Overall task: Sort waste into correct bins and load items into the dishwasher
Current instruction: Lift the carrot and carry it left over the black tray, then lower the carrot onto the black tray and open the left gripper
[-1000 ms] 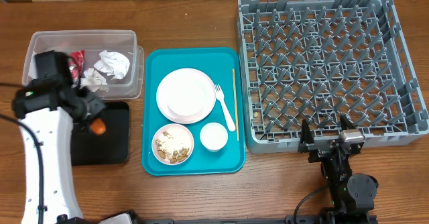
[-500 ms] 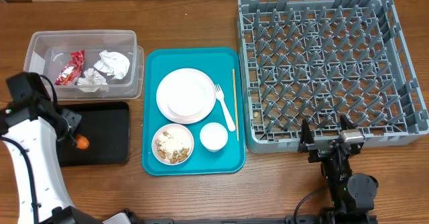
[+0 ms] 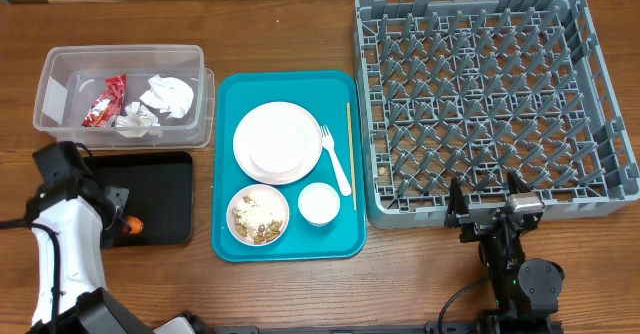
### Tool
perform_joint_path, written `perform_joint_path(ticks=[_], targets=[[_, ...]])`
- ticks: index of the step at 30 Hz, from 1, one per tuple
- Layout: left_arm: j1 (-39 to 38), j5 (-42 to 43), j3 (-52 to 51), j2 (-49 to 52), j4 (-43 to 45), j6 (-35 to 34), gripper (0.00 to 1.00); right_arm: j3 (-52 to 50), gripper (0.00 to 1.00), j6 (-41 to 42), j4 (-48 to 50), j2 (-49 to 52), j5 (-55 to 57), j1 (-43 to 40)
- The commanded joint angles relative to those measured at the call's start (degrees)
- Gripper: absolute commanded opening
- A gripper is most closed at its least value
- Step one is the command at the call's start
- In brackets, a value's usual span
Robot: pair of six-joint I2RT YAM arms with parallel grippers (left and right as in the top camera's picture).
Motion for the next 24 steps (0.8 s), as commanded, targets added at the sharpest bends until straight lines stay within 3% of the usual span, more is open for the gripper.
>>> perform_joint_path(ticks=[1, 8, 11, 24], targets=[[1.1, -1.0, -2.9, -0.9, 3.1, -2.1, 0.04, -0.6, 1.0, -0.1, 0.3, -0.7, 0.1, 0.0], [3.0, -0.5, -7.8, -0.9, 11.0, -2.1, 0.05, -0.6, 1.0, -0.1, 0.2, -0.7, 0.1, 0.0], [3.1, -0.5, -9.2, -0.9, 14.4, -2.1, 0.13, -0.6, 1.0, -0.1, 0.3, -0.7, 0.1, 0.0], [3.1, -0.5, -9.3, -0.4, 16.0, -7.2, 0.17, -0.6, 1.0, -0.1, 0.2, -0.7, 0.1, 0.0]])
